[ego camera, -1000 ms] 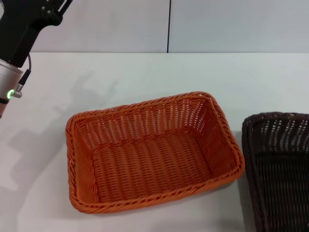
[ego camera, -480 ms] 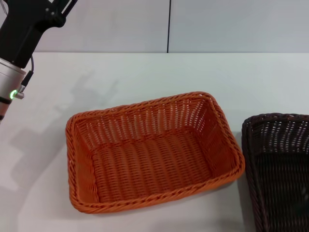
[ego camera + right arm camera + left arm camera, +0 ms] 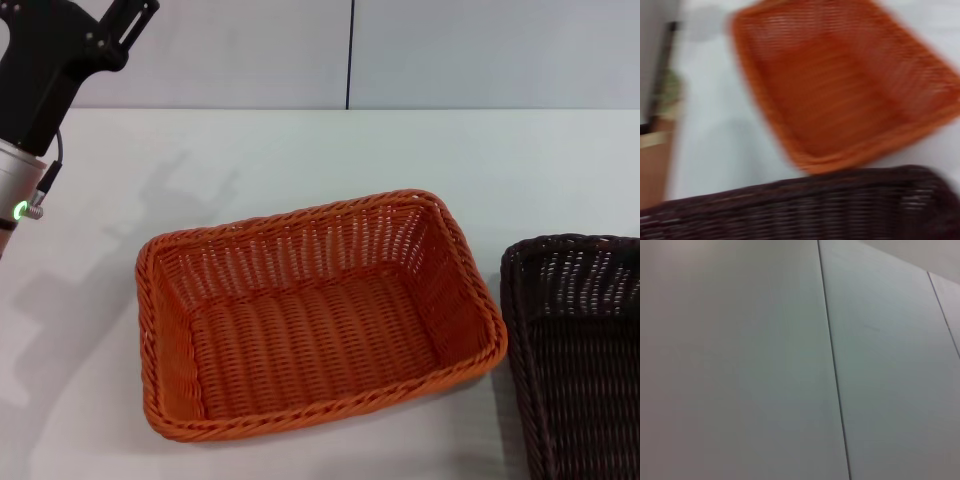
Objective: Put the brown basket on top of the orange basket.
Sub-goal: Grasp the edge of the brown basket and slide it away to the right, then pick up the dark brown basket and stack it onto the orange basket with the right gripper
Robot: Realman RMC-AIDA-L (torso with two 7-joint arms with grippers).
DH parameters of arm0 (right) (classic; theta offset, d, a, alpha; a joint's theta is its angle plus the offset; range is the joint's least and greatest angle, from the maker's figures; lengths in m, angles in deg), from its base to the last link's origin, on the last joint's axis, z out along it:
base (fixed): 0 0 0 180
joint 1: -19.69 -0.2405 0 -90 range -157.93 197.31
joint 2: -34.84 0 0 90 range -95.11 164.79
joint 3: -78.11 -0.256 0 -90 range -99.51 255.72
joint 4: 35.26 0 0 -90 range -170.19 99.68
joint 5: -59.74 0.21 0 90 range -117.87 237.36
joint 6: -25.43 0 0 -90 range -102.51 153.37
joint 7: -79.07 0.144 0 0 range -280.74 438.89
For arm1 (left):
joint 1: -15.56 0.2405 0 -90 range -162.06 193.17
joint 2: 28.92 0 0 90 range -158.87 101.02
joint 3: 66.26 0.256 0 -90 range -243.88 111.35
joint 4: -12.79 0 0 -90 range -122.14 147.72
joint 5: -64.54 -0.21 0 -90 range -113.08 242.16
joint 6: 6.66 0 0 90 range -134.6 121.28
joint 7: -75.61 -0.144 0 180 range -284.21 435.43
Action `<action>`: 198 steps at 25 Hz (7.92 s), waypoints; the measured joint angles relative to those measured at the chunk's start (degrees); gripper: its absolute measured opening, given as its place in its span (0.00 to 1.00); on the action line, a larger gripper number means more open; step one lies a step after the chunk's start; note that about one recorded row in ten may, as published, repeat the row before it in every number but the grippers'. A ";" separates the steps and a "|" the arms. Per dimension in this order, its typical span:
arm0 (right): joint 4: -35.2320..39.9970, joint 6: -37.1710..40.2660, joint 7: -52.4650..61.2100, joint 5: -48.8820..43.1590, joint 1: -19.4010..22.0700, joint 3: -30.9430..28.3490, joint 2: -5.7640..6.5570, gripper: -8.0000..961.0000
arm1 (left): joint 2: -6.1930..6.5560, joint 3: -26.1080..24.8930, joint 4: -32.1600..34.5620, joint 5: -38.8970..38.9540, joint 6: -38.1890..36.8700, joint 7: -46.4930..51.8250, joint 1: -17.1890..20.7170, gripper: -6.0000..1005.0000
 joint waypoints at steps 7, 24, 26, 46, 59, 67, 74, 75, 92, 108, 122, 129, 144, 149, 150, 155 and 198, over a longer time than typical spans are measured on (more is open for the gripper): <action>-1.87 -12.66 0.08 -0.11 0.20 -0.11 -1.34 0.60 | -0.03 0.04 -0.42 0.04 -0.25 0.34 0.36 0.81; -12.75 -25.21 -0.56 -0.71 -0.10 4.95 -2.11 0.57 | 0.22 0.04 -0.45 0.08 -0.10 0.47 0.48 0.81; -12.03 -25.48 -0.72 -0.70 0.25 5.00 -2.60 0.55 | 0.23 0.04 -0.48 0.07 -0.08 0.49 0.52 0.81; -5.14 -18.61 -0.61 -1.40 2.84 4.45 -2.76 0.37 | 0.33 -0.40 -1.16 0.07 -0.29 0.60 1.18 0.81; 5.98 -2.03 -0.49 -0.98 6.15 -4.40 -2.03 0.25 | 0.49 -1.30 -1.15 0.22 0.12 0.12 0.95 0.81; 7.78 -0.03 -0.48 -0.83 6.30 -5.45 -1.89 0.22 | 0.51 -1.51 -0.92 0.21 0.16 0.07 0.70 0.81; 11.45 4.47 -0.48 -0.03 5.87 -8.16 -1.81 0.20 | 0.54 -2.44 -1.04 0.15 0.12 0.19 1.06 0.81; 12.00 5.12 -0.48 0.40 5.82 -8.57 -1.75 0.20 | 0.55 -2.65 -1.06 0.15 0.07 0.31 1.13 0.81; 18.52 11.44 -0.10 12.22 5.71 -10.61 -1.40 0.18 | 0.58 -3.74 -1.10 0.35 0.14 0.25 1.33 0.81; 16.85 14.71 0.77 20.71 4.41 -12.49 -0.32 0.18 | 0.63 -3.84 -1.16 1.61 1.91 -0.02 1.62 0.81; 7.10 13.02 2.96 36.44 4.35 -13.15 -0.67 0.18 | 0.85 -4.35 -0.89 1.59 4.73 -0.14 0.35 0.81; 6.57 9.07 1.30 40.78 4.55 -12.53 -5.99 0.18 | 0.84 -3.95 -0.83 1.15 6.43 -1.97 -0.94 0.81; -3.88 0.86 -10.20 55.41 10.83 -10.71 -13.78 0.18 | 0.84 -3.30 -0.88 1.01 9.57 -3.10 -1.99 0.81; -10.74 -0.41 -15.13 57.63 12.35 -9.27 -13.75 0.18 | 0.84 -3.26 -0.89 1.02 10.27 -3.14 -2.10 0.81; -11.81 -0.51 -15.87 57.65 12.50 -9.26 -13.75 0.18 | 0.84 -3.21 -0.87 1.02 10.63 -3.16 -2.18 0.81; -19.34 0.13 -22.53 58.88 13.20 -9.12 -13.81 0.18 | 0.88 -3.07 -0.74 1.05 11.51 -3.19 -2.61 0.81; -58.49 1.39 -53.85 58.81 21.18 -9.61 -14.00 0.18 | 1.02 -2.16 0.96 1.21 19.79 -6.97 -5.72 0.81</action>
